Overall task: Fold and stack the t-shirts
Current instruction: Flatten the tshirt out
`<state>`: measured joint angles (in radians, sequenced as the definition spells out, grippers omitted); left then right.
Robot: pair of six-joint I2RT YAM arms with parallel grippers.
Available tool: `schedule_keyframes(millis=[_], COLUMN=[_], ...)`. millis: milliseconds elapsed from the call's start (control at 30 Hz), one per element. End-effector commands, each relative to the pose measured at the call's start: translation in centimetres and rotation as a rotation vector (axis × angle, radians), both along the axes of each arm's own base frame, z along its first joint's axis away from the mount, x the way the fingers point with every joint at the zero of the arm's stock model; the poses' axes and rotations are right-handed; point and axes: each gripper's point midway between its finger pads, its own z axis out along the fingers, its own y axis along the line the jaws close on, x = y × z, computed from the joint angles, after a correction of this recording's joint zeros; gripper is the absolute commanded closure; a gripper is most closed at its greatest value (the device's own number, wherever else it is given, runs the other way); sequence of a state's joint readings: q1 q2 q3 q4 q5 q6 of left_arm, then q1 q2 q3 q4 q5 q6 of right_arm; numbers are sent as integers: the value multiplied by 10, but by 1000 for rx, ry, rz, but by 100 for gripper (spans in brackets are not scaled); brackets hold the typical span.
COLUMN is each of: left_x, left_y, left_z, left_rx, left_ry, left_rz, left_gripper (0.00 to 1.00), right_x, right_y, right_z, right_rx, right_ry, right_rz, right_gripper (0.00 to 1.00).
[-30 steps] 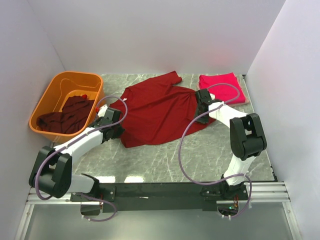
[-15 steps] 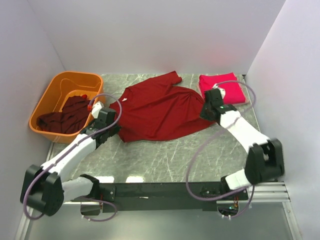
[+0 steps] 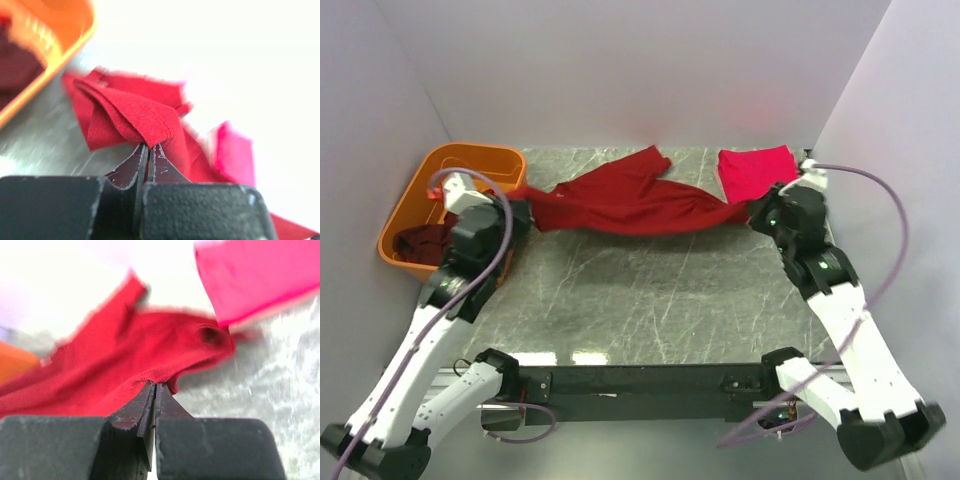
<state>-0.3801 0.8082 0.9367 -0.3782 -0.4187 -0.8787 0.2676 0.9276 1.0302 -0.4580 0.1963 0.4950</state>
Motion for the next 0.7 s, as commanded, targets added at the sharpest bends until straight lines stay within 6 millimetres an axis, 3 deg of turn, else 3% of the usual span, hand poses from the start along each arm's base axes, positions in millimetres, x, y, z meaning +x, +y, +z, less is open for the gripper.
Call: schedule_keyframes(millis=[0,33,67,100,200,233,300,367,433,467,500,533,667], left_x=[-16,-20,-28,-34,-62,-72,-103,-134,-148,-170,-173,-188,-198], left_y=[23,24,26,27,28,29,30,31,24,29,27,32,33], left_z=[94,108,138,153,212,228,270,307,325,347,354,368,391], left_rx=[-21,-25,-36,-18,6,9,27,40,78,80,105,107,142], left_ry=[-239,-271,-335,-369,-506,-548,-675,-787,-830,-895,-907,-950,-1004], left_rz=[73,72,60,47,-12,-25,-76,-125,-187,-192,-207,-204,-206], left_gripper=[99,99,99,99,99,99,99,99,99,99,99,99,99], right_x=[-20,-26,-33,-48,-74,-93,-121,-141,-164,-171,-184,-189,-201], right_y=[-18,-20,-23,-26,-32,-34,-37,-32,-36,-37,-42,-43,-57], right_z=[104,118,133,161,201,225,254,271,289,294,304,308,324], right_rx=[34,40,46,50,50,61,61,55,44,42,35,30,8], right_ry=[-285,-321,-361,-434,-539,-605,-699,-762,-817,-835,-868,-884,-915], right_rz=[-48,-54,-55,-47,-33,-21,6,65,78,83,77,75,14], right_gripper=[100,100,100,100,100,100,100,100,100,100,100,100,100])
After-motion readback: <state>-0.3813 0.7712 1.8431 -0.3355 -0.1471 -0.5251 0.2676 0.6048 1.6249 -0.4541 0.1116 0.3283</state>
